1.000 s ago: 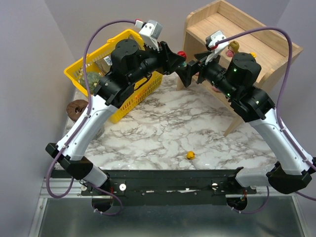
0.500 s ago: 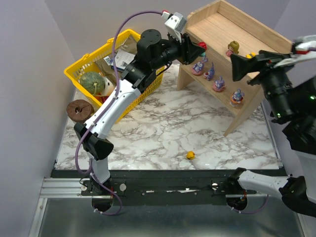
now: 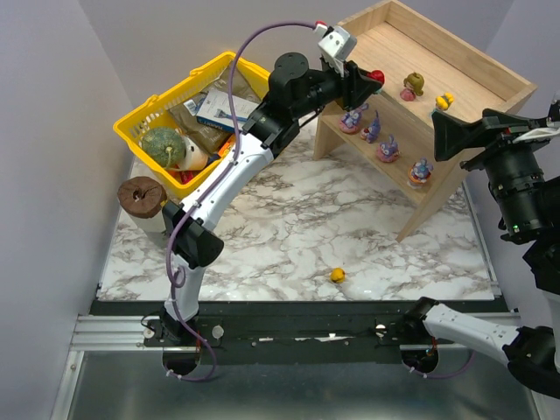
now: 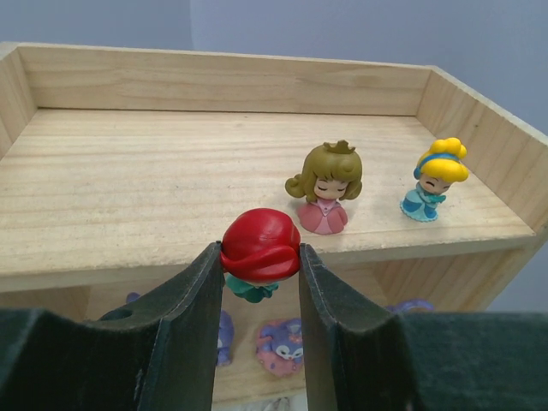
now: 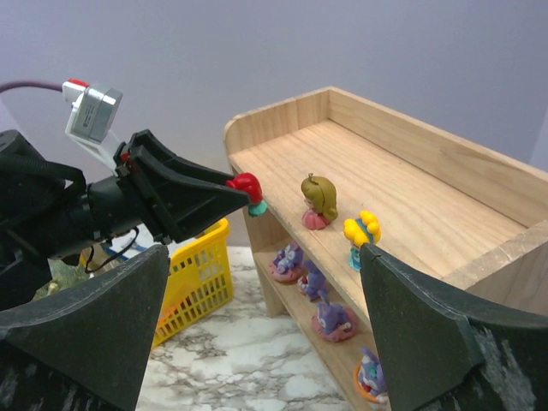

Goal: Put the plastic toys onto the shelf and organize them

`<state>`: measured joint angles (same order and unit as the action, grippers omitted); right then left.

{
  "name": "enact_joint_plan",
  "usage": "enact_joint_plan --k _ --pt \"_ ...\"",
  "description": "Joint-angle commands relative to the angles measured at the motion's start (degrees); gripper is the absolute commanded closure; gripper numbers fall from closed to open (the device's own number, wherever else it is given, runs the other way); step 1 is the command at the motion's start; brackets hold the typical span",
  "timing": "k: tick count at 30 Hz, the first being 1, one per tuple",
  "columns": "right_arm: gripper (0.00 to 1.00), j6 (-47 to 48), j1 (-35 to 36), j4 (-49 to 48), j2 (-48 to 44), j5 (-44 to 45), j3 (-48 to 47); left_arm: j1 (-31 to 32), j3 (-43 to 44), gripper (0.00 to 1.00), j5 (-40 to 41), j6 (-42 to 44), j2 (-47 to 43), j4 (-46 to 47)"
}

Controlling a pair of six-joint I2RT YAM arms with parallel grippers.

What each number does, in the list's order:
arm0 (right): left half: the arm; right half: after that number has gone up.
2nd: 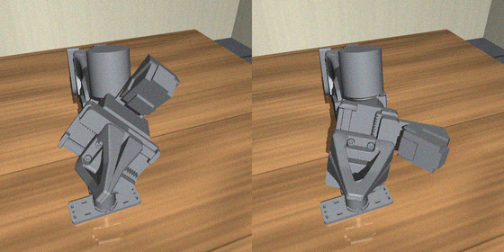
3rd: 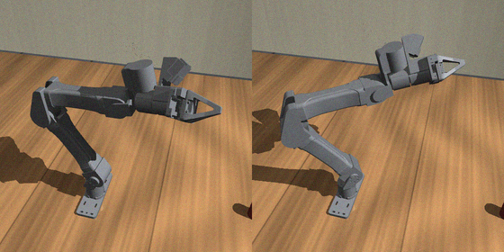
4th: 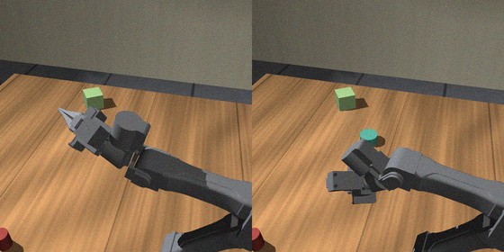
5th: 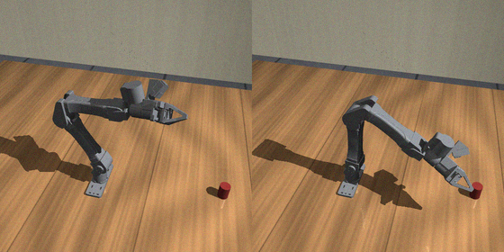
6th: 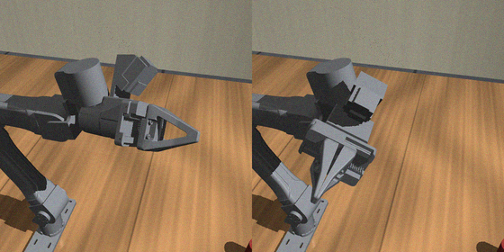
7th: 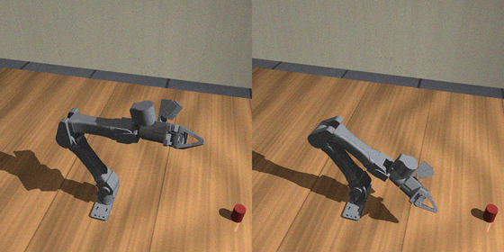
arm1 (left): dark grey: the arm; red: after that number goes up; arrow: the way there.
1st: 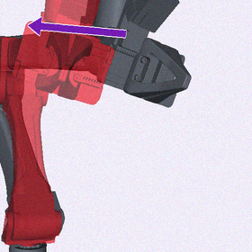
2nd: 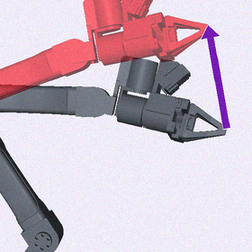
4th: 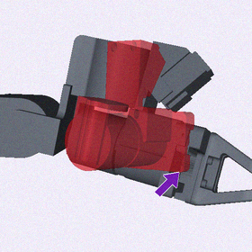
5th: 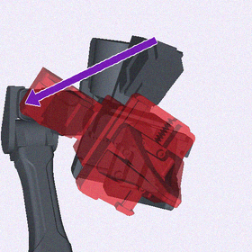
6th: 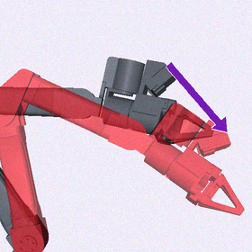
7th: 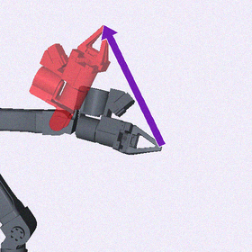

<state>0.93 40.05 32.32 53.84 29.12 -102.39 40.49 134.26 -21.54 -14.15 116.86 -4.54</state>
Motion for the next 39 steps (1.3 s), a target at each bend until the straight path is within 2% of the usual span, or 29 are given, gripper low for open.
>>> enact_joint_plan --k 1,17,22,39 --pt "0.03 -0.84 0.03 2.93 -1.11 0.76 1.14 0.82 3.20 1.00 1.50 3.17 1.79 4.27" --pt "0.03 -1.54 0.03 3.98 -2.34 2.69 1.23 0.82 9.44 1.00 3.43 3.34 8.56 8.32" --pt "0.03 0.04 0.11 4.33 -2.78 2.69 1.23 0.73 12.42 0.98 4.40 3.78 9.97 4.63" --pt "0.03 -0.75 0.03 4.60 -3.57 2.34 3.60 -0.32 11.73 0.95 8.36 3.43 7.60 -1.44"
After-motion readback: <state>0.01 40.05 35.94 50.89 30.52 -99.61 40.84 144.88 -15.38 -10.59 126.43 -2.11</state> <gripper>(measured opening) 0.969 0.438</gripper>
